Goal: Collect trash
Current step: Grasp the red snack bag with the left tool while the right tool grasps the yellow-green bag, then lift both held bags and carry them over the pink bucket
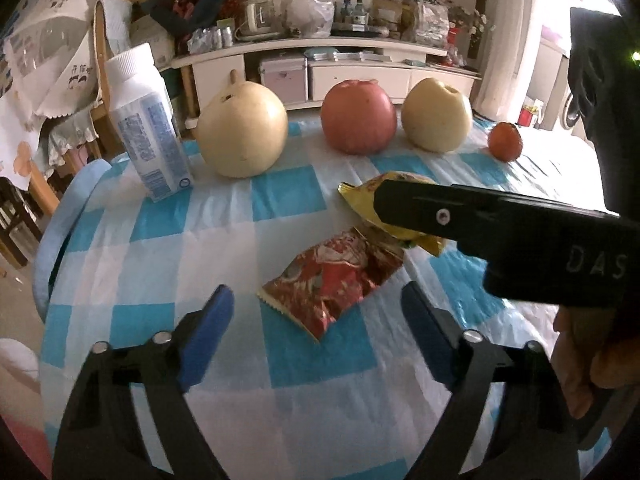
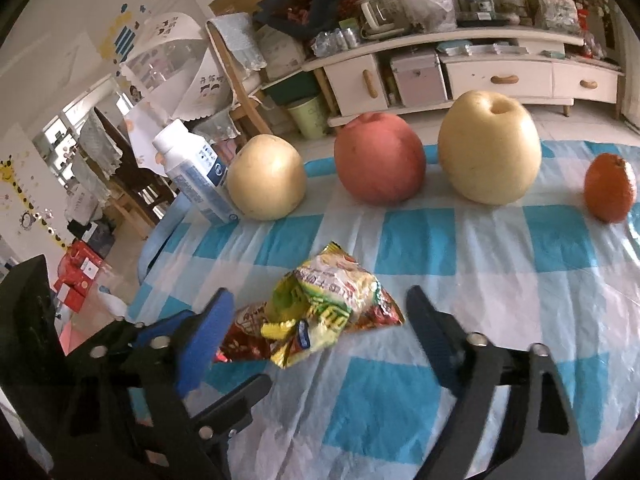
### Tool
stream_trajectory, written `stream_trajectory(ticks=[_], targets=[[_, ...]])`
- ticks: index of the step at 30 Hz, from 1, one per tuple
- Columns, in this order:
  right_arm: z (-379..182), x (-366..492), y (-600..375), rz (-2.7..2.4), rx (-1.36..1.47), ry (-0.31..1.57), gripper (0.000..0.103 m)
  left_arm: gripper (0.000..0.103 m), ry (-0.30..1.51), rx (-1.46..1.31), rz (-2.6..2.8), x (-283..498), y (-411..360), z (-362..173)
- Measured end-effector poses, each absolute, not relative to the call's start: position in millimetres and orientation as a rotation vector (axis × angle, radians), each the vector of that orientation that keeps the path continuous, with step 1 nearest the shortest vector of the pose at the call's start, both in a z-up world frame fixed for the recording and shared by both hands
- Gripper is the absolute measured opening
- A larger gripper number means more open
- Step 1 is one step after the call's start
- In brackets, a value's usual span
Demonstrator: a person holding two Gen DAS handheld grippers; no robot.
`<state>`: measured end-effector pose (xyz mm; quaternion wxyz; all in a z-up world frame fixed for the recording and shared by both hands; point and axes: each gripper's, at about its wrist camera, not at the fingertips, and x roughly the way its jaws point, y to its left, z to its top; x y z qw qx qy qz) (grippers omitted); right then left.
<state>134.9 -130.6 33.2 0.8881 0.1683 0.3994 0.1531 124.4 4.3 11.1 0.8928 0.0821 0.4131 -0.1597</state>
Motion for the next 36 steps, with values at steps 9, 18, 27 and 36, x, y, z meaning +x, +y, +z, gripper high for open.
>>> stream_trajectory(ticks=[9,18,27,36], targets=[[27.0,144.5,-129.9,0.317,0.327,0.831,0.064,0.073,0.901,0.079,-0.353,144.4,9.2,3.2],[27.4,142.4,-124.4,0.337,0.288,0.841,0.057,0.041,0.892,0.000,-0.310,146.5,21.6,2.9],[29.2,132.8,-111.0,0.336,0.204,0.851,0.050,0.035,0.891,-0.027,-0.322,134.8,29.4,3.5],[29.8,104.5,-106.2,0.332,0.167,0.840,0.047,0.034,0.879,-0.042,-0.304,110.6,48.0,9.7]])
